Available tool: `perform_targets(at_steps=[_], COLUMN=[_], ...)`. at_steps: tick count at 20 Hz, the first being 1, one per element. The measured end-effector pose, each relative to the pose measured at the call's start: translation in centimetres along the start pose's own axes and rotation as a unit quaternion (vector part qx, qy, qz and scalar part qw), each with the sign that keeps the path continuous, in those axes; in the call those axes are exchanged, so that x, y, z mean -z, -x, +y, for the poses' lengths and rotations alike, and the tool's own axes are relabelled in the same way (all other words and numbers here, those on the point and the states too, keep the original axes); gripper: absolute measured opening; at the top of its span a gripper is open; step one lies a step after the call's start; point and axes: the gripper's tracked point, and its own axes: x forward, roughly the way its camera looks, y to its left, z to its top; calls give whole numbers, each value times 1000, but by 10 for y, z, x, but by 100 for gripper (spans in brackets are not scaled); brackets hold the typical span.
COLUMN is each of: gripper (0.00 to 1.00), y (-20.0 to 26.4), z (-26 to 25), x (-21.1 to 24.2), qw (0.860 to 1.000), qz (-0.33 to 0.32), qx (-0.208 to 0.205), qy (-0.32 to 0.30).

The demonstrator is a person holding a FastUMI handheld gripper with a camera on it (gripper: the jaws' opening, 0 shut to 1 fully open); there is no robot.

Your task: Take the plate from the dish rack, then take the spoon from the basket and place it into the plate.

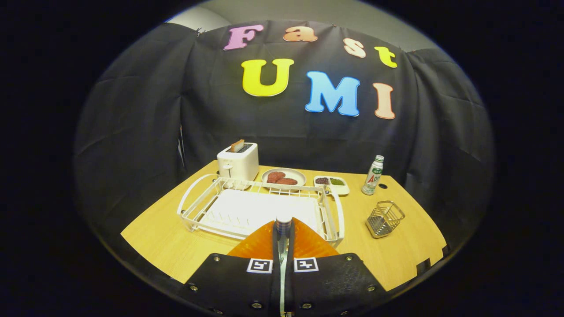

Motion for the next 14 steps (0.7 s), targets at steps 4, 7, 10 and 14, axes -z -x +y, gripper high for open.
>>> perform_targets(at_steps=[4, 7, 10, 14], gripper=[3, 4, 3, 4], y=[-6, -13, -16, -17], z=[16, 25, 27, 26], x=[23, 37, 46, 45], qw=[1000, 999, 999, 999], qz=[15, 18, 19, 6], qx=[-18, -33, -38, -45], qy=[6, 8, 17, 21])
